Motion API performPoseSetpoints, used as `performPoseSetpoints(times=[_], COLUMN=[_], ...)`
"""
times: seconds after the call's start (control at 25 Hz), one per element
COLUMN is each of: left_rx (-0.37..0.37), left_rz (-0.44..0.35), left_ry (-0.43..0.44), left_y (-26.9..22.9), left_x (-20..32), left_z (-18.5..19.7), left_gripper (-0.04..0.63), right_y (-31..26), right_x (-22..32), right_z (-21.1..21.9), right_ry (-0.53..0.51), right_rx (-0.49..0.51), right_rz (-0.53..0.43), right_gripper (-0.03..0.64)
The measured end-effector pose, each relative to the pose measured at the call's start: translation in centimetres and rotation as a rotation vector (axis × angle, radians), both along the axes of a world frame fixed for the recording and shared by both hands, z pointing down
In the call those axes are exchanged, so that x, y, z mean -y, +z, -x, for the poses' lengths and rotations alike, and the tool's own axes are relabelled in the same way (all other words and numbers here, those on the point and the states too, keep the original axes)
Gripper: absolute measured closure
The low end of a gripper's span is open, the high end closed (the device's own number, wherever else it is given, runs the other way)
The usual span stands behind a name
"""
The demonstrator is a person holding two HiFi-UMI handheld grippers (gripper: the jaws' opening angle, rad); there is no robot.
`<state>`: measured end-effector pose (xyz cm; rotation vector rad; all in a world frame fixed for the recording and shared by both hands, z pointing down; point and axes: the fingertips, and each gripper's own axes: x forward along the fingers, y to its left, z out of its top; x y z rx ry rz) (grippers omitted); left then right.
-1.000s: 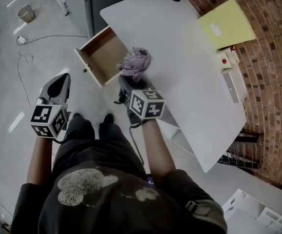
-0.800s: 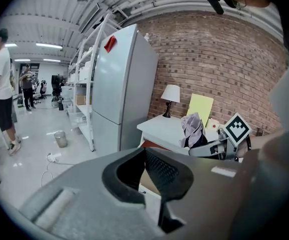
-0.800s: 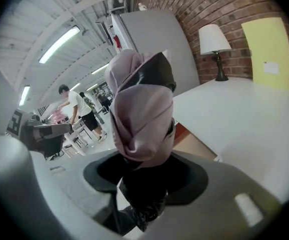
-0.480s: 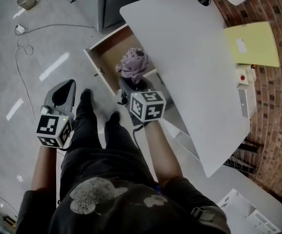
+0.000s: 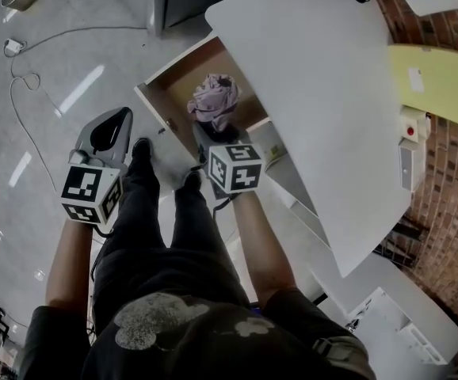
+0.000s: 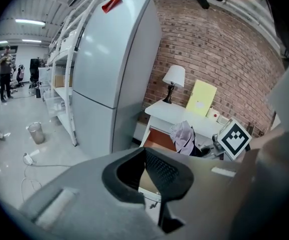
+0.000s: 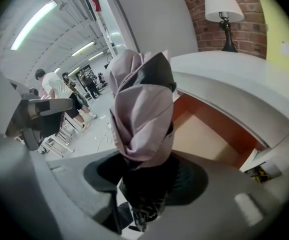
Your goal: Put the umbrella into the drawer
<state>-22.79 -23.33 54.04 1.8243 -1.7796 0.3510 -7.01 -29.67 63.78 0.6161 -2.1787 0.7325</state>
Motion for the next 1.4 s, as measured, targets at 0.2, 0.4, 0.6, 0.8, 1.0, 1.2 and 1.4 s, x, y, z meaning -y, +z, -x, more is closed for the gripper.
performPoseSetpoints(times=[0.2,0.4,0.6,0.8,1.0,1.2,1.4], left_rx=[-0.027,-0.060,-0.060,-0.056,-0.068,-0.079,-0.103], left_rz=[0.000,0.020,0.028,0.045,0.046,0.056,0.069], left_ry=[0.001,0.014,0.015,0.020,0.022,0.026,0.025], left_y=[2.4,4.7,6.7,8.3,9.4,10.3,10.6], left_x=[2.2,2.9,2.7,2.3,2.3,2.2,1.9], left_z=[1.4,2.0,3.9,5.3,5.7,5.2,4.6], left_gripper=[0.584,0.586,0.584,0.584,0.584,0.584,0.584], right_y=[3.2,6.9,10.2,13.0,15.5,17.8,18.6], right_x=[2.2,4.1,5.1,5.8,6.5,6.6,6.9], right_z=[1.0,2.0,2.2,1.8,0.8,0.6,0.7], right_ry=[0.018,0.042,0.074,0.109,0.134,0.141,0.152], right_rx=[-0.043,-0.093,-0.132,-0.167,-0.214,-0.238,-0.250], right_rz=[0.004,0.011,0.009,0.022,0.022,0.051,0.064], right_gripper=[0.390,0.390,0.390,0.390,0.390,0.388,0.387])
